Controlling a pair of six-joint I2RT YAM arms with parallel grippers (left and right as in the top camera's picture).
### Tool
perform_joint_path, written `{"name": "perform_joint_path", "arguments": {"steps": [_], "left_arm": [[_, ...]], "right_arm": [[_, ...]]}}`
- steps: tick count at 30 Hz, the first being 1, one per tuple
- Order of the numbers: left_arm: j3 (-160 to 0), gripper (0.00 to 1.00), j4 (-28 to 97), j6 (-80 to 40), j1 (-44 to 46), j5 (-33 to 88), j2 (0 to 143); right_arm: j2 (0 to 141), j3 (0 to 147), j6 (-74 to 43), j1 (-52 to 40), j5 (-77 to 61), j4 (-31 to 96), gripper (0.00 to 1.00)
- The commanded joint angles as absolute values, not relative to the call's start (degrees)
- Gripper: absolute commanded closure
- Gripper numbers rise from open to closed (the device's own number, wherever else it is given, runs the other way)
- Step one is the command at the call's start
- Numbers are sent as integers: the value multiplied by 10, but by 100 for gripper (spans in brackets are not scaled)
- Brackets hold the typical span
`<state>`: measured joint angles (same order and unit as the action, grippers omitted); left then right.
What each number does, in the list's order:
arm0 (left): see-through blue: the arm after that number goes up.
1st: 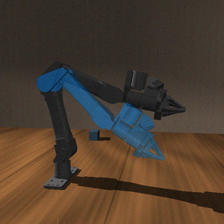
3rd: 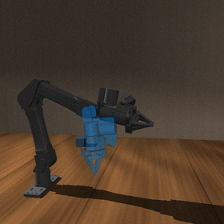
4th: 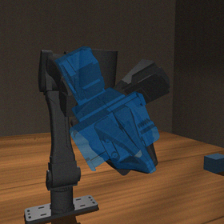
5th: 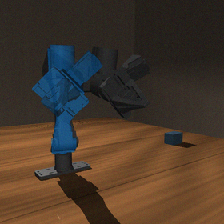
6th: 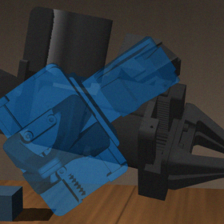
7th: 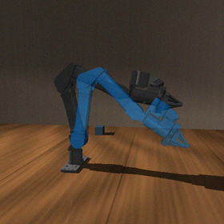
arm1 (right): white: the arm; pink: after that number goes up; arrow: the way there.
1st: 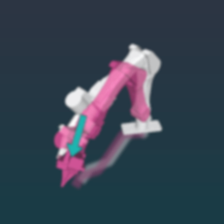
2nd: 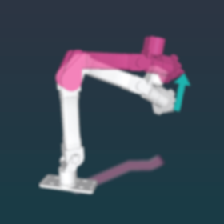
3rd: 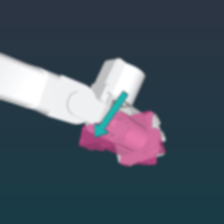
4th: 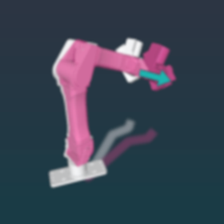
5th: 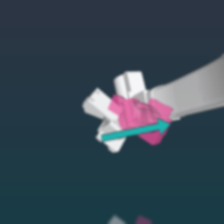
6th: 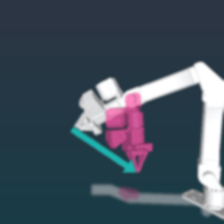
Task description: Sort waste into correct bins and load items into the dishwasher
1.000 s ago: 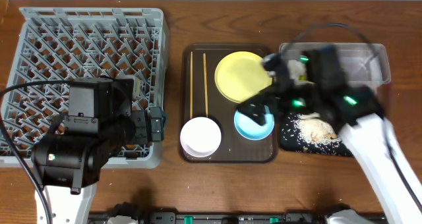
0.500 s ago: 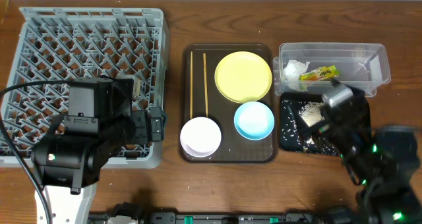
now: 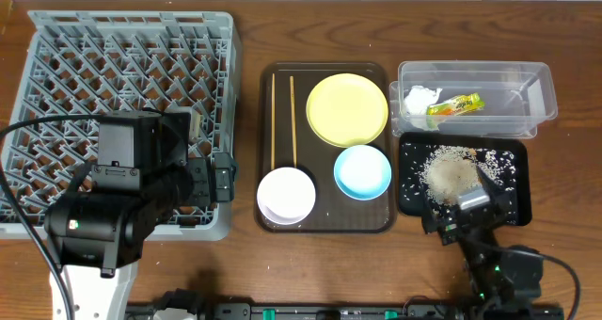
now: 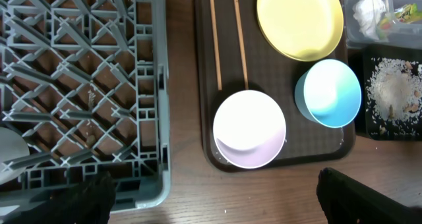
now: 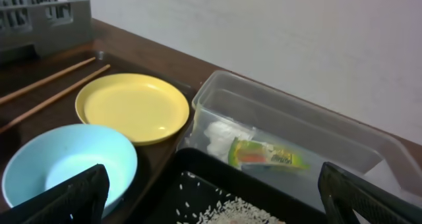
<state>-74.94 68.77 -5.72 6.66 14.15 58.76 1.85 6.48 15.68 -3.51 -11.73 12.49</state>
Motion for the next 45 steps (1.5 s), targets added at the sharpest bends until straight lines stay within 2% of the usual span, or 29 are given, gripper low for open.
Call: {"name": "perform_joint_path", "arguments": {"steps": [1, 7, 28, 32, 36, 39, 42, 45], "left_arm": [[-757, 2, 688, -54, 69, 134, 588], [-757, 2, 688, -54, 69, 134, 588], [-757, 2, 688, -55, 69, 135, 588], [-757, 2, 677, -84, 69, 170, 588], [-756, 2, 618, -84, 69, 180, 589], [-756, 0, 563, -90, 78, 236, 613], [-756, 14, 545, -102, 117, 215, 671], [-756, 19, 533, -102, 171, 106, 748]], "right_arm": [[3, 36, 163, -25, -119, 103, 1], [3, 3, 164, -25, -121, 29, 1], [3, 3, 163, -25, -121, 30, 1], [3, 3, 163, -25, -121, 30, 1], [3, 3, 163, -25, -121, 30, 1], [3, 3, 163, -25, -121, 30, 1], [3, 3, 163, -25, -121, 30, 1], [3, 3, 163, -25, -121, 30, 1]]}}
